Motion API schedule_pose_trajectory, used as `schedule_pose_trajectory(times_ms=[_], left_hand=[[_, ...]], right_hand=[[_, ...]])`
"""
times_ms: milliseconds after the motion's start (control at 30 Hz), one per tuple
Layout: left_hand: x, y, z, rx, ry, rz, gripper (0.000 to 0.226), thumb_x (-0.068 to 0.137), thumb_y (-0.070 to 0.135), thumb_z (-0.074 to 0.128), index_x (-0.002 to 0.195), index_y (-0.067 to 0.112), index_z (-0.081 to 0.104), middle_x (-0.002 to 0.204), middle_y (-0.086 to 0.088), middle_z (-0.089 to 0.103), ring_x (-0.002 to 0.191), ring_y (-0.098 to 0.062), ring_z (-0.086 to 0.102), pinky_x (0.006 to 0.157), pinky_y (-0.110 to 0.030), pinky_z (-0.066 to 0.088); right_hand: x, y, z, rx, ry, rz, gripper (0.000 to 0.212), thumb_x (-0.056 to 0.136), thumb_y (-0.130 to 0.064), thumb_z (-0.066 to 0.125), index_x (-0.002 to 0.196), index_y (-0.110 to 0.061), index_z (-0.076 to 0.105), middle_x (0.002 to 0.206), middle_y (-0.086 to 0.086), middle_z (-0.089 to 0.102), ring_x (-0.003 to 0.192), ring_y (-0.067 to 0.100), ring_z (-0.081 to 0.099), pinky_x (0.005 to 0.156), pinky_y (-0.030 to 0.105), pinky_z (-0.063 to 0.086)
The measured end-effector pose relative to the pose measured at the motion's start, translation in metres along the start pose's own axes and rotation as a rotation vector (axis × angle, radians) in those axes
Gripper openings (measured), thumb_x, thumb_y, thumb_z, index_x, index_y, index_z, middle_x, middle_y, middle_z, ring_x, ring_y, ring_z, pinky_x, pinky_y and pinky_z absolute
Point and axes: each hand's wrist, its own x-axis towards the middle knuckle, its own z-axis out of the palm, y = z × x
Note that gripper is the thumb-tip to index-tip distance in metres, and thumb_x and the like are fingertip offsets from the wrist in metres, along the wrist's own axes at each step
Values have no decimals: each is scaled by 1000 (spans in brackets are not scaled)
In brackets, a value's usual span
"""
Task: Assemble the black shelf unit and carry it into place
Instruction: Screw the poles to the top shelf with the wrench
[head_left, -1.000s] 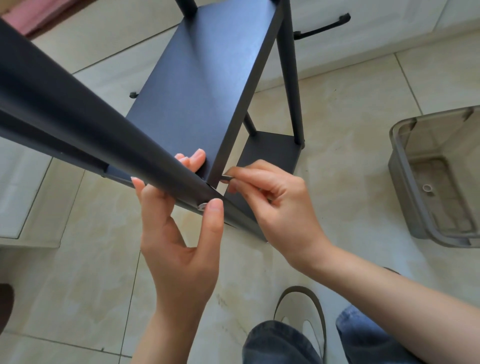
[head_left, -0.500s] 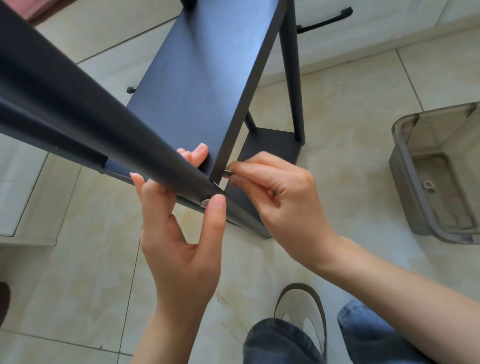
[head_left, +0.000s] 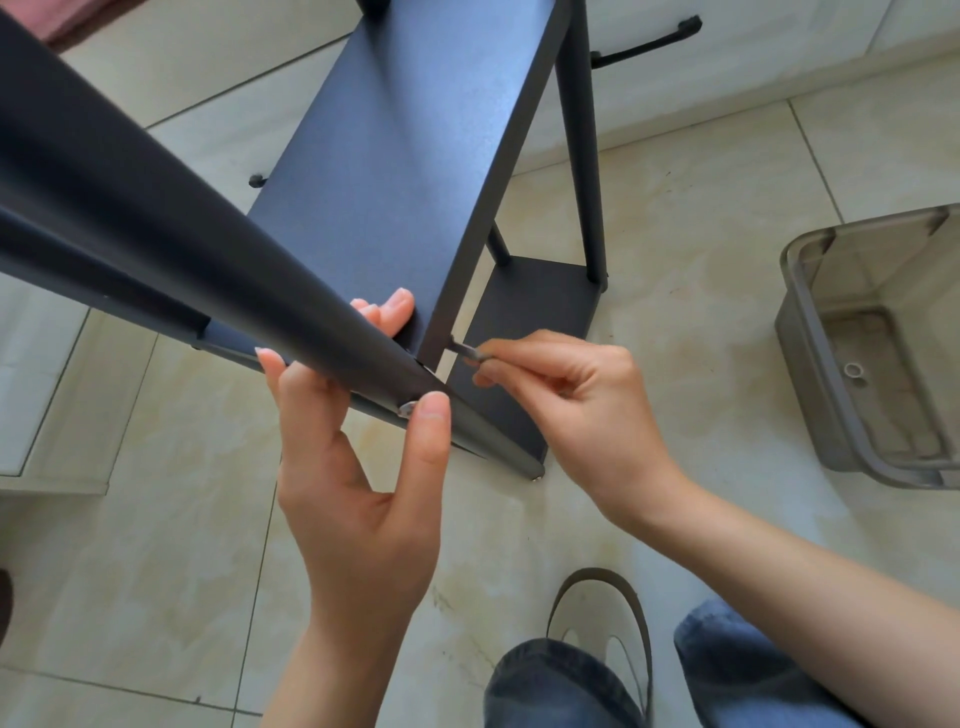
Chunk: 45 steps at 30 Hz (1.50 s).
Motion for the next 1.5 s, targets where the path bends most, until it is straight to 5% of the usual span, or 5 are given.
schedule_pose_trajectory(times_ms=[367, 767, 1067, 1333, 1500], left_hand=[[0, 2, 1, 4, 7, -14, 41, 95, 11, 59, 129, 31, 46, 132, 21, 61, 131, -28, 55, 108, -78, 24], [0, 3, 1, 0, 0, -8, 41, 95, 12, 59, 130, 29, 47, 132, 20, 60, 131, -30, 54, 109, -77, 24], [-1, 2, 1, -16, 1, -12, 42, 94, 9, 59, 129, 29, 47, 132, 18, 60, 132, -30, 54, 103, -82, 24], [-1, 3, 2, 18, 11, -4, 40, 94, 9, 59, 128, 26, 47, 131, 17, 62, 129, -28, 56, 107, -78, 25], [-2, 2, 1, 13, 17, -2, 39, 94, 10, 59, 127, 25, 47, 131, 17, 62, 129, -30, 56, 107, -78, 24]], right_hand=[[1, -5, 11, 110, -70, 22, 14, 90, -4, 66, 96, -7, 78, 83, -1, 73, 81, 14, 67, 76, 29, 52], [19, -15, 15, -251, -162, -219, 16, 89, -8, 65, 88, -14, 79, 74, -19, 59, 69, 12, 49, 66, 26, 42], [9, -1, -2, -42, -86, 57, 12, 89, -7, 69, 93, -12, 79, 83, -6, 75, 84, 16, 65, 81, 34, 51], [16, -7, -11, -85, -95, 8, 13, 91, -3, 66, 92, -9, 78, 79, -4, 69, 81, 15, 62, 75, 20, 43], [16, -9, -12, -208, -72, -87, 13, 90, -3, 67, 92, -7, 78, 78, -3, 69, 77, 20, 61, 72, 22, 44]])
